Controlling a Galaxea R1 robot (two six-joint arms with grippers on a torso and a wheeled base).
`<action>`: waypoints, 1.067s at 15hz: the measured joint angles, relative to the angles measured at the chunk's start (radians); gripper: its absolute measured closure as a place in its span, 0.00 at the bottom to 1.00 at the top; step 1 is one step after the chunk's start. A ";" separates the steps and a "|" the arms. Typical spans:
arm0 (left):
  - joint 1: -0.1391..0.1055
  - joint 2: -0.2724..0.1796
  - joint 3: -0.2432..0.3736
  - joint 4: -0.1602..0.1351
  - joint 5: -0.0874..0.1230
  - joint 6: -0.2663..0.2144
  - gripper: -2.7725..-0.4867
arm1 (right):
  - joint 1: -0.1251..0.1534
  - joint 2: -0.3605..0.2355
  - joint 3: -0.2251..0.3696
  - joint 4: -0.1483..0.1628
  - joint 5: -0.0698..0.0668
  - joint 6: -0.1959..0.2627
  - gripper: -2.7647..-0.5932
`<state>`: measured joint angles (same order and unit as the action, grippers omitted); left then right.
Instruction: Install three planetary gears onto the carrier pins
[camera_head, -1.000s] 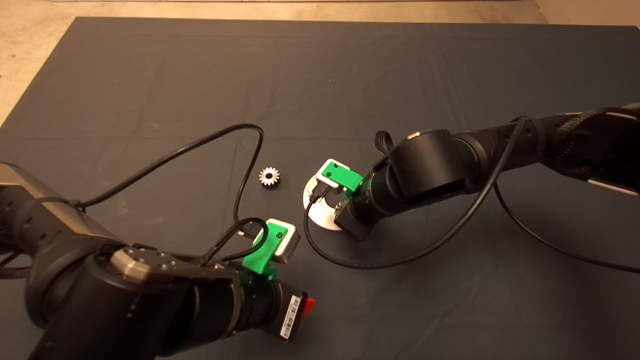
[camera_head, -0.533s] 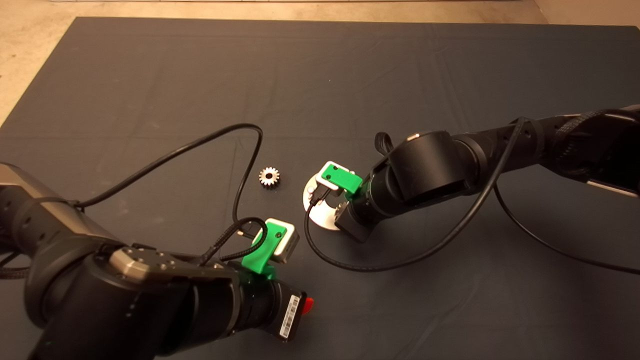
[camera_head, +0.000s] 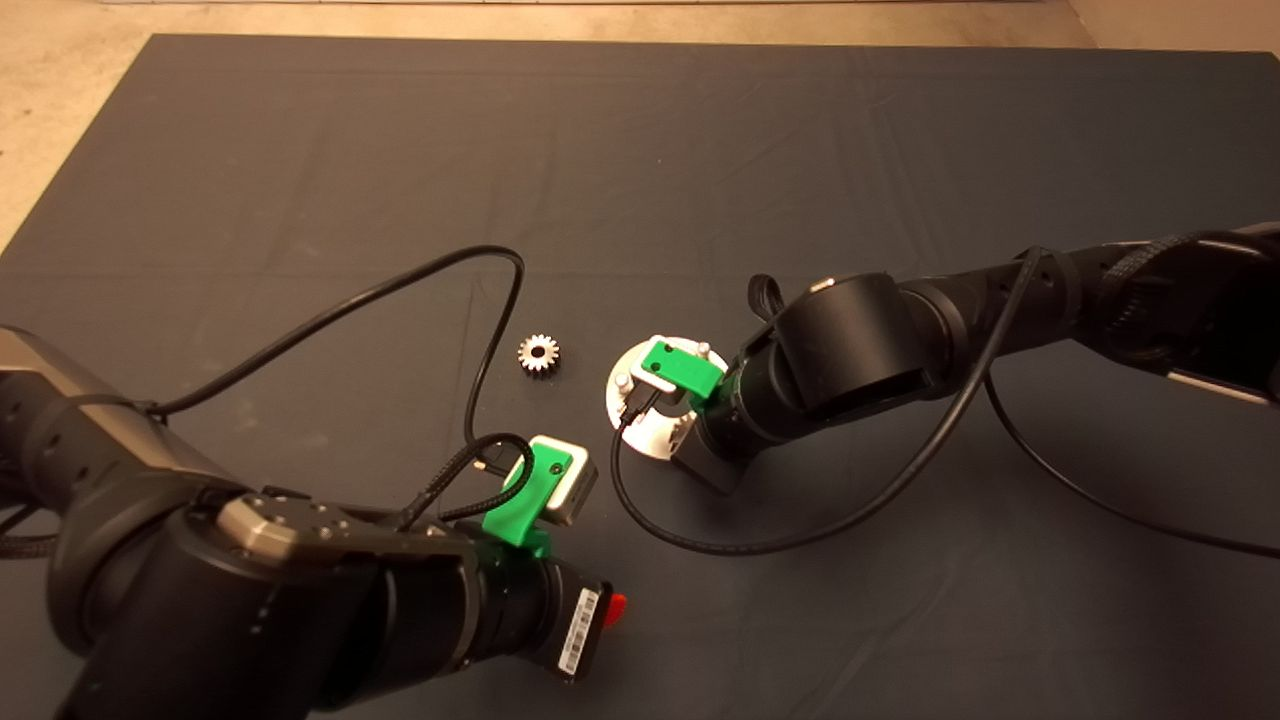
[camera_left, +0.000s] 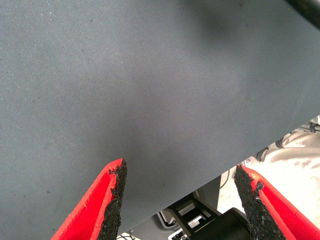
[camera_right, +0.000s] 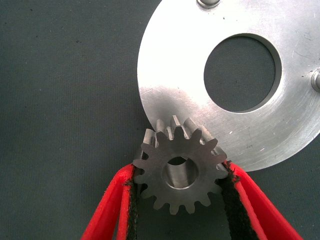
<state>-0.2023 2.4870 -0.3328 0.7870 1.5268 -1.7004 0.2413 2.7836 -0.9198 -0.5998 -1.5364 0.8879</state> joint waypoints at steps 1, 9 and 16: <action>0.000 -0.002 0.000 0.000 0.000 0.000 0.56 | 0.000 0.000 -0.001 0.000 0.002 -0.002 0.83; 0.000 -0.010 0.000 0.001 0.000 0.000 0.56 | 0.001 -0.003 -0.010 0.004 0.010 -0.024 0.83; 0.000 -0.021 0.000 0.003 0.000 0.000 0.56 | 0.002 -0.017 -0.010 0.005 0.022 -0.027 0.83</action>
<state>-0.2023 2.4661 -0.3328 0.7896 1.5268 -1.7004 0.2434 2.7666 -0.9294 -0.5951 -1.5146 0.8610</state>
